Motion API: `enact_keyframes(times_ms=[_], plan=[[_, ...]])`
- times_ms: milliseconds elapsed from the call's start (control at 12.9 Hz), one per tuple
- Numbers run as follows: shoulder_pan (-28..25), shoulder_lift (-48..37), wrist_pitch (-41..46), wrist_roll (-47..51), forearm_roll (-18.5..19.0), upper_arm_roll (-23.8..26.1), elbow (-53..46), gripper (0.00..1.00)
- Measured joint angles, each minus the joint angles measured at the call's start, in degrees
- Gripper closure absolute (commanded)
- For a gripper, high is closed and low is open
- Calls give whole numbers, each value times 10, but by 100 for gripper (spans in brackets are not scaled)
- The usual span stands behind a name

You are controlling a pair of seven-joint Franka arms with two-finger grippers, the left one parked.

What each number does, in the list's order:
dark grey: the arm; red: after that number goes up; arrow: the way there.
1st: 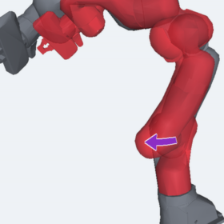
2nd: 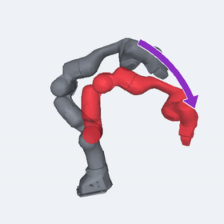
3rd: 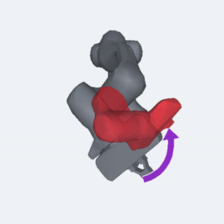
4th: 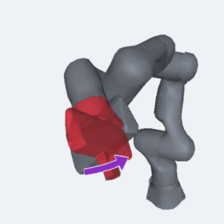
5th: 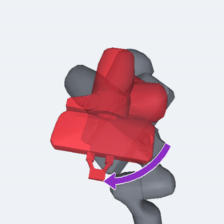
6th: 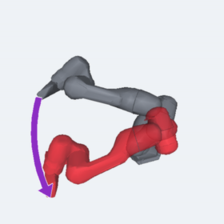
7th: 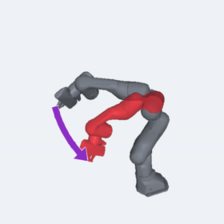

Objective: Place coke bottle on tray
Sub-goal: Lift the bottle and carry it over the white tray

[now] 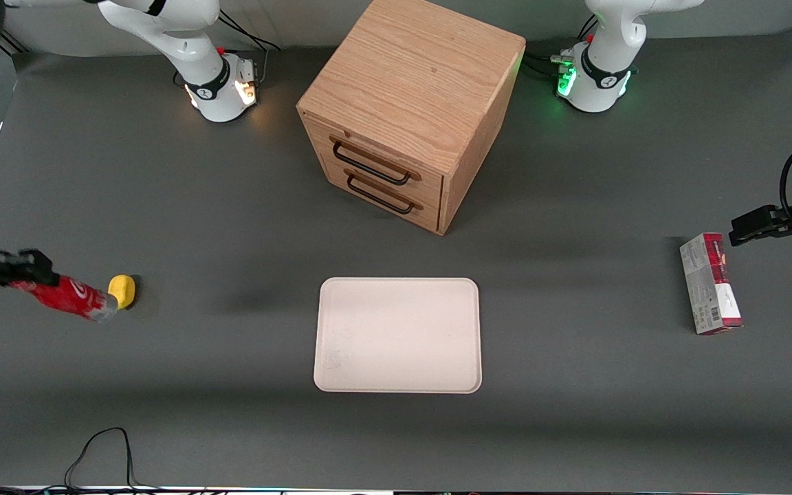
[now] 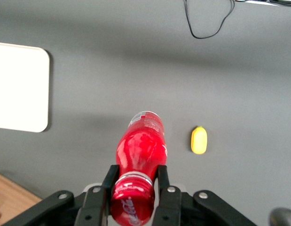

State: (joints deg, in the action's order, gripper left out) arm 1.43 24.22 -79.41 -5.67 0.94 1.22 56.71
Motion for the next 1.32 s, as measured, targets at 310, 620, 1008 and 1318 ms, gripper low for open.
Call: enact_keyframes(times_ms=[310, 620, 1008, 1318], plan=[[-24, -6, -15, -1, 0, 34, 1, 100], [-159, 30, -67, 25, 38, 48, 0, 100], [-279, 72, -101, 49, 52, 52, -8, 100], [-275, 98, -125, 49, 53, 52, -11, 100]])
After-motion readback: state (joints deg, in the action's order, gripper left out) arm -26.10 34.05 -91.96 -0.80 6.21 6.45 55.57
